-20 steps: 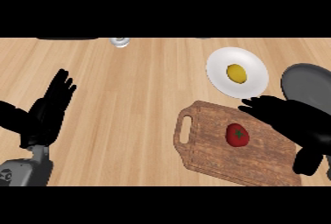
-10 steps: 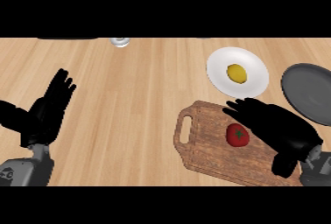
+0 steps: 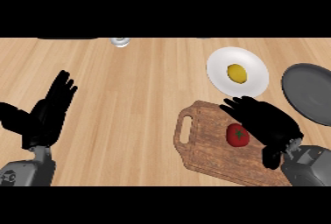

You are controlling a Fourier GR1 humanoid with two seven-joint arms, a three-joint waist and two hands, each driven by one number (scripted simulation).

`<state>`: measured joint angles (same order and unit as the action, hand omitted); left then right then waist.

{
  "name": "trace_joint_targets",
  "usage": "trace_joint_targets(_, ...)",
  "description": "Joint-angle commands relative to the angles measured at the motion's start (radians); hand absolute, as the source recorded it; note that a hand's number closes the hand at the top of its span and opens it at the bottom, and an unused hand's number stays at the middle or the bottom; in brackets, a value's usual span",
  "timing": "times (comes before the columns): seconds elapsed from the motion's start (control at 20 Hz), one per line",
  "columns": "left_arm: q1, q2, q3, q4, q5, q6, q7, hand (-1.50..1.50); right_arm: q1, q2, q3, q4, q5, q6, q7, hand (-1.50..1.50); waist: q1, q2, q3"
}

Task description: Pick the tomato from the cutting board and place it in the pan

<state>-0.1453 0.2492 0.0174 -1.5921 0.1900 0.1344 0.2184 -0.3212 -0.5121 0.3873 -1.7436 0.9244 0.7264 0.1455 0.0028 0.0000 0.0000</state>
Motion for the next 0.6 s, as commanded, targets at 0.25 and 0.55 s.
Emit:
trace_joint_targets(0.25,0.014,-0.01,0.045,-0.041,-0.012,-0.037,0.028,0.0,-0.024,0.085,-0.027,0.142,0.115,-0.028,-0.092,-1.5,0.001,0.0,0.0)
trace_joint_targets(0.55,-0.007,-0.032,0.042,0.025,-0.043,-0.052,-0.03,0.0,0.012,0.114,0.012,0.265,0.201,-0.165,-0.166,-1.5,0.0,0.001,0.0)
